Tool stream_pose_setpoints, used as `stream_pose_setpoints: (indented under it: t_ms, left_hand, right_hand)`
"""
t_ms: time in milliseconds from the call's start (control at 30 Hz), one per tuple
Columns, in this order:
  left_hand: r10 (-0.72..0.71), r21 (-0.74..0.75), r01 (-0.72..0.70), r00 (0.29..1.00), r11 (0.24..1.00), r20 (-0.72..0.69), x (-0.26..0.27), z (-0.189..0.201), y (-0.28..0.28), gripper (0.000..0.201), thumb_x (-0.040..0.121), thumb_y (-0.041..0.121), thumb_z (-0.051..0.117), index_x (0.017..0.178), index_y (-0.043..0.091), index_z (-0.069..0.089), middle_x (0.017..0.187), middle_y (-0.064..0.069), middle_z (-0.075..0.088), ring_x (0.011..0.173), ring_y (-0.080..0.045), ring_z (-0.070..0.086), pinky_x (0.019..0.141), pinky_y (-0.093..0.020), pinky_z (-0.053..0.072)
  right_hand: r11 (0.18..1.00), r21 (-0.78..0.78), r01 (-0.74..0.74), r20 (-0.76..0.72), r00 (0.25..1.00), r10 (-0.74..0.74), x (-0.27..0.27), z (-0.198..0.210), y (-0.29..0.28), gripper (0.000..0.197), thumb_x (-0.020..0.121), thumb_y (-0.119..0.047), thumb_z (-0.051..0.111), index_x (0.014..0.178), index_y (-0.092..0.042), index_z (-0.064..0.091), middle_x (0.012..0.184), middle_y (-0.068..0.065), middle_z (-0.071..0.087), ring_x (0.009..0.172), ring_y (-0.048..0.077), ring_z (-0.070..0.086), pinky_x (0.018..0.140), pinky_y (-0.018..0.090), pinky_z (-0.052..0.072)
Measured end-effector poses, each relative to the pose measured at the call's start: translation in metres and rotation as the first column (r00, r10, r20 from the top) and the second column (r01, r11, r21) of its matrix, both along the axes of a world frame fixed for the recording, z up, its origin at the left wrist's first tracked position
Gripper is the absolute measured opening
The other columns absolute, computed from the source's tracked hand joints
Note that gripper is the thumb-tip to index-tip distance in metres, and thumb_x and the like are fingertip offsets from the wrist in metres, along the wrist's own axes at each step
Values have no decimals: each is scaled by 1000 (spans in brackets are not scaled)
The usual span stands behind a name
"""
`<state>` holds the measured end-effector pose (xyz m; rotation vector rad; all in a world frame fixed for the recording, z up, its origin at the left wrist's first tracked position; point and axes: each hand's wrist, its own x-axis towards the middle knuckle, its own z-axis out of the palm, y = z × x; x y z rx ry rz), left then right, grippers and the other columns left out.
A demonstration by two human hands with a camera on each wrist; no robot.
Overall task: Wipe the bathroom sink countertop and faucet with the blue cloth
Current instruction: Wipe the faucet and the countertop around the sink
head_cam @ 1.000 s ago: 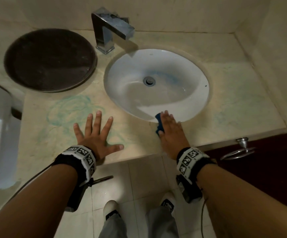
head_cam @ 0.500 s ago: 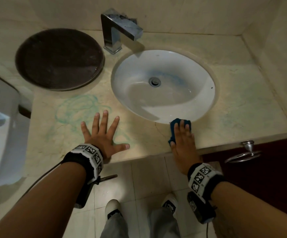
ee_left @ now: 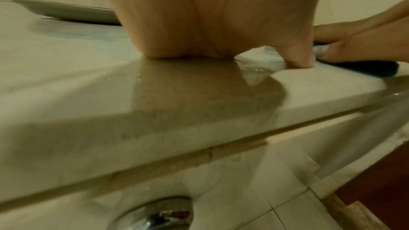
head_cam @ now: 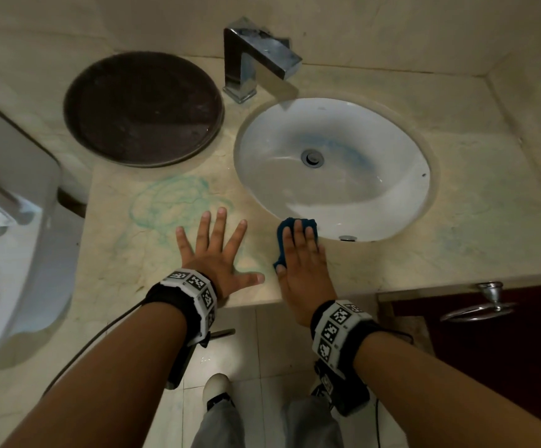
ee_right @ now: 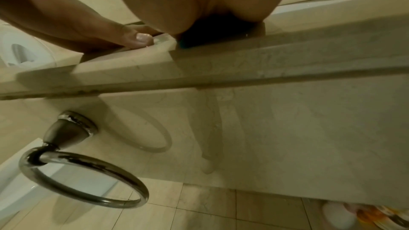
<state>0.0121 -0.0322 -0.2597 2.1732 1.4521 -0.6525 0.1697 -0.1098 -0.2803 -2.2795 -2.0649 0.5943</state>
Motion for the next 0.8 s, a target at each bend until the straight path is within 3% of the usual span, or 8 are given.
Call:
stream_pose_setpoints:
  t_ms: [167, 300, 400, 500, 600, 700, 800]
  left_hand:
    - [0, 22, 0, 1000, 1000, 9, 0, 0, -1, 102, 69, 88, 25, 140, 39, -28, 143, 0, -45, 135, -26, -38, 106, -64, -16]
    - [-1, 50, -1, 999, 999, 34, -2, -2, -3, 102, 69, 88, 27, 142, 39, -25, 147, -1, -41, 136, -26, -36, 106, -64, -16]
    - [-3, 57, 0, 998, 998, 60, -3, -3, -3, 103, 69, 87, 29, 142, 39, -24, 147, -1, -41, 137, -26, -35, 106, -64, -17]
    - [-9, 68, 4, 997, 998, 76, -5, -5, -3, 104, 68, 87, 31, 142, 39, -24, 147, -1, -41, 136, -26, -36, 105, -64, -18]
    - [-17, 68, 11, 997, 998, 80, -5, -6, -3, 105, 68, 87, 33, 141, 40, -26, 144, 1, -44, 136, -26, -36, 105, -64, -19]
    - [-15, 55, 12, 998, 998, 69, -5, -6, -1, 106, 68, 87, 35, 141, 40, -26, 146, 0, -42, 136, -26, -36, 105, -65, -17]
    - [-7, 39, 4, 996, 999, 84, -7, 0, -1, 106, 70, 83, 40, 143, 38, -23, 148, 0, -39, 137, -25, -34, 106, -65, -14]
  right_hand:
    - [999, -29, -22, 0, 1000, 22, -5, 3, 16, 72, 76, -45, -8, 140, -18, -24, 147, -2, -33, 135, 13, -30, 112, 36, -18]
    - [997, -72, 3, 24, 1000, -1, -8, 5, 35, 62, 97, -36, 15, 144, -17, -21, 155, 2, -21, 143, 20, -18, 115, 38, -14]
    - [998, -44, 35, -20, 999, -35, -9, 11, 51, 60, 100, -30, 26, 148, -15, -5, 157, 6, 2, 144, 23, 5, 119, 37, 3]
    - [986, -78, 150, -154, 975, -161, -3, 21, 72, 53, 98, -26, 36, 147, -16, 18, 149, 10, 29, 134, 30, 31, 111, 39, 25]
    - [975, -61, 215, -300, 927, -223, 8, 31, 76, 48, 97, -18, 42, 144, -13, 31, 147, 9, 36, 135, 26, 34, 111, 32, 25]
    - [980, 83, 178, -344, 929, -139, 16, 41, 63, 45, 96, -13, 45, 140, -13, 37, 144, 8, 42, 132, 24, 37, 110, 30, 25]
    - [969, 246, -7, -249, 966, 70, 21, 45, 42, 42, 91, -19, 45, 133, -20, 47, 135, 6, 51, 128, 29, 41, 109, 45, 29]
